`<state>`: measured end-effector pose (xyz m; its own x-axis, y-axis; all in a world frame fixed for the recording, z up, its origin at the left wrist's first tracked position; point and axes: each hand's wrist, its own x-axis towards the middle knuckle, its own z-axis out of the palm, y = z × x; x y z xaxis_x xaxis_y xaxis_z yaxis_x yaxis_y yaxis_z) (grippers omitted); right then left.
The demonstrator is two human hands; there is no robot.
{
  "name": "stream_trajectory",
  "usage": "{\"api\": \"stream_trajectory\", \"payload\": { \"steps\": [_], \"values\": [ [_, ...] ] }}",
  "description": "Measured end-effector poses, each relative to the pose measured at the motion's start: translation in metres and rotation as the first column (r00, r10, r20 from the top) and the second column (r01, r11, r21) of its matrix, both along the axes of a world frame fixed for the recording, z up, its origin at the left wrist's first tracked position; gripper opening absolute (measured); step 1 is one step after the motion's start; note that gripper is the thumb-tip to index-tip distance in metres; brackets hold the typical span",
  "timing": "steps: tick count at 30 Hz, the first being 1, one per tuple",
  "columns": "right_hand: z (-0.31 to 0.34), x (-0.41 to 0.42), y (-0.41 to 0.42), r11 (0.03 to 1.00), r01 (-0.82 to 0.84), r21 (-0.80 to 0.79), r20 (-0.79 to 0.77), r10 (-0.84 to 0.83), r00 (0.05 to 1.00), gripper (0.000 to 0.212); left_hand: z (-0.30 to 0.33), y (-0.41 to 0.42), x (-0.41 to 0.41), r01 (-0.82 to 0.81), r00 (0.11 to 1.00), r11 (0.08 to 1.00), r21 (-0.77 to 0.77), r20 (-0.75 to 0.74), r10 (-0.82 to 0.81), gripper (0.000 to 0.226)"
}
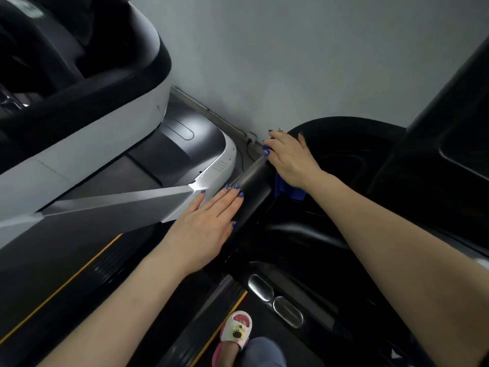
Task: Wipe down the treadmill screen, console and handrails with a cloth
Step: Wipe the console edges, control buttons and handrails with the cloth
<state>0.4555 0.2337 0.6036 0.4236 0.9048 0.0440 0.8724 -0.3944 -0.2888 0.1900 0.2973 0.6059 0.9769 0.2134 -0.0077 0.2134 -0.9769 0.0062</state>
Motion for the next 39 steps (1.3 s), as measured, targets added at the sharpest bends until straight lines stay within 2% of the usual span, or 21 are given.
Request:
{"api": "stream_trajectory", "payload": {
  "steps": [6,11,15,18,22,25,27,31,35,36,39],
  "values": [
    [0.002,-0.003,0.002,0.999,0.036,-0.003,0.015,-0.036,0.999,0.037,-0.001,0.0,0.001,-0.011,1.0,0.996,-0.088,-0.024,0.009,0.064],
    [0.003,-0.016,0.007,0.99,0.143,0.013,0.02,-0.143,0.99,0.037,0.002,0.015,-0.011,0.044,0.999,0.985,-0.169,-0.018,-0.048,0.07],
    [-0.001,-0.038,-0.005,0.999,0.03,0.037,0.017,-0.031,0.999,0.038,0.003,0.026,-0.036,0.069,0.996,0.965,-0.253,-0.044,-0.082,0.071],
    [0.001,-0.032,-0.02,1.0,-0.016,-0.005,0.006,0.016,1.0,0.042,0.002,0.031,-0.043,0.107,0.993,0.973,-0.205,-0.026,-0.115,0.061],
    [0.002,-0.056,0.0,0.984,0.158,0.081,0.004,-0.158,0.987,0.04,-0.001,0.031,-0.045,0.131,0.991,0.966,-0.222,-0.009,-0.137,0.058],
    [-0.001,-0.069,-0.016,0.998,0.006,0.061,0.013,-0.007,1.0,0.047,0.0,0.033,-0.05,0.15,0.987,0.961,-0.233,-0.015,-0.158,0.061],
    [0.003,-0.058,-0.024,0.999,-0.034,0.018,0.001,0.034,0.999,0.047,0.001,0.035,-0.053,0.165,0.985,0.96,-0.227,-0.018,-0.173,0.06],
    [0.002,-0.069,-0.002,0.989,0.127,0.073,-0.004,-0.127,0.992,0.037,0.004,0.037,-0.06,0.162,0.984,0.948,-0.274,-0.029,-0.176,0.065],
    [0.001,-0.082,-0.02,0.996,-0.092,0.016,0.017,0.091,0.996,0.043,0.006,0.037,-0.066,0.15,0.985,0.946,-0.288,-0.045,-0.169,0.069],
    [0.003,-0.078,-0.023,0.995,-0.103,0.011,0.012,0.103,0.995,0.044,0.007,0.037,-0.068,0.152,0.985,0.948,-0.279,-0.036,-0.168,0.068],
    [0.004,-0.085,-0.011,0.997,0.05,0.063,0.004,-0.05,0.999,0.038,0.006,0.038,-0.076,0.152,0.985,0.956,-0.252,-0.035,-0.166,0.065]
  ]
}}
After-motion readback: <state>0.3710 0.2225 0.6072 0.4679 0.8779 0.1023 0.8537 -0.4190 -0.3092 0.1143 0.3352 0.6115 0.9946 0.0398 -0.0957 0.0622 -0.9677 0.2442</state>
